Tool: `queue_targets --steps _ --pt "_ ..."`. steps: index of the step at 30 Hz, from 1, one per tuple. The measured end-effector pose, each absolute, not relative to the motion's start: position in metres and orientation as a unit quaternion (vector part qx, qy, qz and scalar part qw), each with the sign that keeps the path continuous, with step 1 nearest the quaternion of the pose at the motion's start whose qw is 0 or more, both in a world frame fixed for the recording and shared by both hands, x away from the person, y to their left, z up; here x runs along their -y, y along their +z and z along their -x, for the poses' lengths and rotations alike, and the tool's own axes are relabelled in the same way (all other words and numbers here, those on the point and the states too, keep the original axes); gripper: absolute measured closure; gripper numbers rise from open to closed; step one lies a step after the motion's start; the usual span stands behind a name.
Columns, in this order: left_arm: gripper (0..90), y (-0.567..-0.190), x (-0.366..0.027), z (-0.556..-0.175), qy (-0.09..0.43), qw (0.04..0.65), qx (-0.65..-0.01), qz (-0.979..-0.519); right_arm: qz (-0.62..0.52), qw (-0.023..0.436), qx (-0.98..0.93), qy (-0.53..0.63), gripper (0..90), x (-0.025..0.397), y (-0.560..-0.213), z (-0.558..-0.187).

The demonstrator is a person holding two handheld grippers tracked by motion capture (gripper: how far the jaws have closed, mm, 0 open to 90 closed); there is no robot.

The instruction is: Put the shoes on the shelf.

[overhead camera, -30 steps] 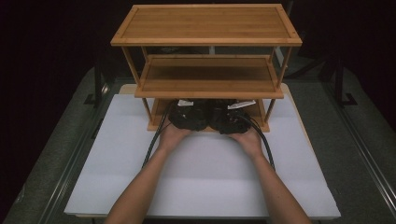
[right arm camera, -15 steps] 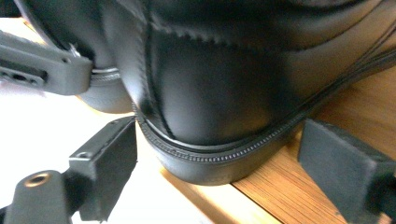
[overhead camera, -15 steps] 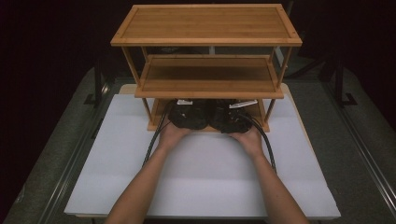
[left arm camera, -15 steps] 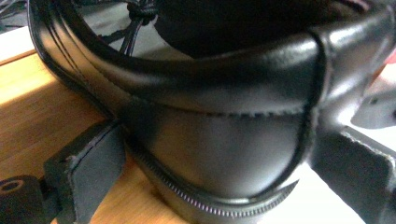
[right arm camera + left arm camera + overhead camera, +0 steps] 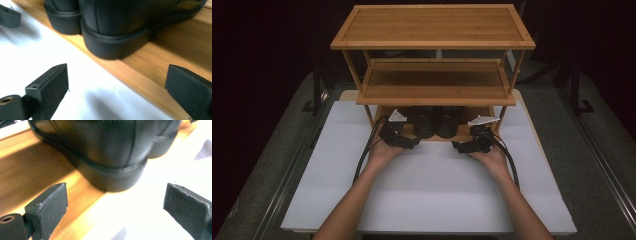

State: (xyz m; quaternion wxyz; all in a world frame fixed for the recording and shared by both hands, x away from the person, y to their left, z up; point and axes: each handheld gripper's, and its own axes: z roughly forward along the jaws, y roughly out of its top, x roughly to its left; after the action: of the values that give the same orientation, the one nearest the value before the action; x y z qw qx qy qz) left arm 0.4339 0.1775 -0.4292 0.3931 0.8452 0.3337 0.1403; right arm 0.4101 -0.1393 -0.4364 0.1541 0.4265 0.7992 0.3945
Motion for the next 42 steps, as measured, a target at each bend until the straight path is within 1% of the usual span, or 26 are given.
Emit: queue_targets --steps 8,13,23,30,37,39,42 --pt "5.1 -0.429 -0.204 -0.399 0.135 0.383 -0.339 -0.848 -0.424 0.172 -0.796 0.395 3.2 0.158 -0.431 -0.38" --pt "5.1 -0.428 -0.227 -0.373 0.137 0.373 -0.339 -0.853 -0.426 0.171 -0.792 0.403 3.0 0.174 -0.432 -0.359" --pt "5.1 -0.43 -0.269 -0.321 0.168 0.339 -0.341 -0.861 -0.433 0.183 -0.795 0.383 2.6 0.206 -0.439 -0.316" --pt "5.1 -0.434 -0.297 -0.286 0.169 0.321 -0.347 -0.865 -0.449 0.183 -0.801 0.352 2.6 0.227 -0.448 -0.285" --pt "5.0 -0.442 -0.321 -0.261 0.165 0.305 -0.363 -0.865 -0.464 0.191 -0.801 0.326 2.6 0.249 -0.453 -0.262" --pt "1.9 -0.444 -0.328 -0.257 0.16 0.311 -0.372 -0.86 -0.462 0.201 -0.804 0.314 2.6 0.253 -0.455 -0.257" --pt "1.1 -0.447 -0.336 -0.253 0.161 0.322 -0.376 -0.854 -0.471 0.2 -0.796 0.324 2.6 0.26 -0.457 -0.252"
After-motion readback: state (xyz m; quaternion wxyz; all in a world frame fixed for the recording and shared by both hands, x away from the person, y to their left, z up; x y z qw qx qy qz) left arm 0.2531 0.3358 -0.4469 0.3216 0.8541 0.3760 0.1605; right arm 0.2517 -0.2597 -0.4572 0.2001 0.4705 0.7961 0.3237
